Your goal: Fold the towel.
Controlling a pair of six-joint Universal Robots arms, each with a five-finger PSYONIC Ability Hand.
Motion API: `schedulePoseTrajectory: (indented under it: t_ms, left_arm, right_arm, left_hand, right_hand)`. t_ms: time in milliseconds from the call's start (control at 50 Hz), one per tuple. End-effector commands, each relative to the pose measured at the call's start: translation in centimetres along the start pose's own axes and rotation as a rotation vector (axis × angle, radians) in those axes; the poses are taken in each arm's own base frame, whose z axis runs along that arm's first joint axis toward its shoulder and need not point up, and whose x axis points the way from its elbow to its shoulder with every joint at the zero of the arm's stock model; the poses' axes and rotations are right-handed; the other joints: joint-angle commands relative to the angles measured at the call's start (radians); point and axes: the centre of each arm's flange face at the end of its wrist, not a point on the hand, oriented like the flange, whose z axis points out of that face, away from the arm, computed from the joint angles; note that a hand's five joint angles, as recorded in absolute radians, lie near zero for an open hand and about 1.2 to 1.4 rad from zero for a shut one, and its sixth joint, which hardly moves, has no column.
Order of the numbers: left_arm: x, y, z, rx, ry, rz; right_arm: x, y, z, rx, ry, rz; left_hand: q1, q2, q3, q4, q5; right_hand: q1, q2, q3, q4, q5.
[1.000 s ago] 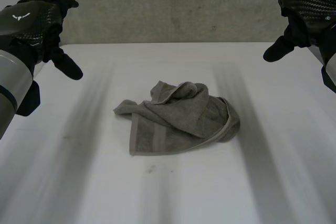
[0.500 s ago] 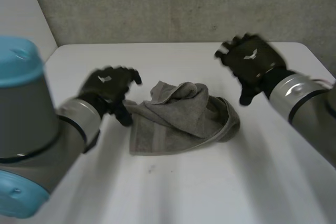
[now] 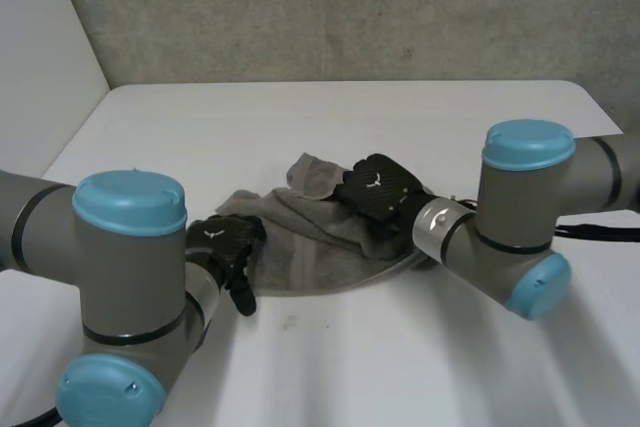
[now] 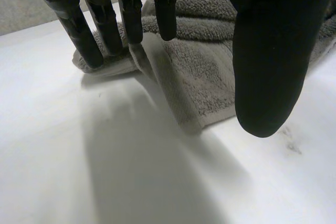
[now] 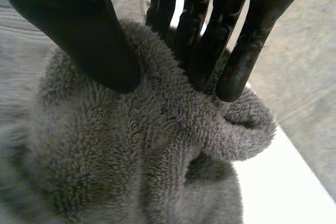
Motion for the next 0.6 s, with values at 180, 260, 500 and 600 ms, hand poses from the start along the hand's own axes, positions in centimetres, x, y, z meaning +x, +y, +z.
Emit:
schedulePoseTrajectory:
  t_ms: [180, 260, 500, 600]
  left_arm:
    - [2.0, -0.3, -0.1, 0.120, 0.066, -0.005]
    - [2.6, -1.1, 0.3, 0.175, 0.080, -0.025]
    - [4.5, -0.7, 3.0, 0.172, 0.129, -0.193]
    - [5.8, -0.7, 3.4, 0.174, 0.183, -0.210]
  right_arm:
    - [8.6, -11.7, -4.7, 0.276, 0.448, 0.161]
    - [8.8, -12.2, -5.2, 0.268, 0.498, 0.167]
    - [8.3, -11.7, -5.2, 0.216, 0.527, 0.189]
    - [7.7, -11.7, -5.3, 0.209, 0.510, 0.206]
  left_hand:
    - [0.009, 0.015, 0.014, 0.016, 0.015]
    - [-0.014, -0.009, -0.010, -0.008, -0.008]
    - [-0.008, -0.003, -0.004, -0.002, -0.002]
    - [-0.002, 0.003, 0.002, 0.004, 0.003]
  right_hand:
    - [0.449, 0.253, 0.262, 0.259, 0.320]
    - [0.449, 0.253, 0.262, 0.259, 0.320]
    - [0.449, 0.253, 0.262, 0.259, 0.320]
    - [0.449, 0.253, 0.262, 0.259, 0.320]
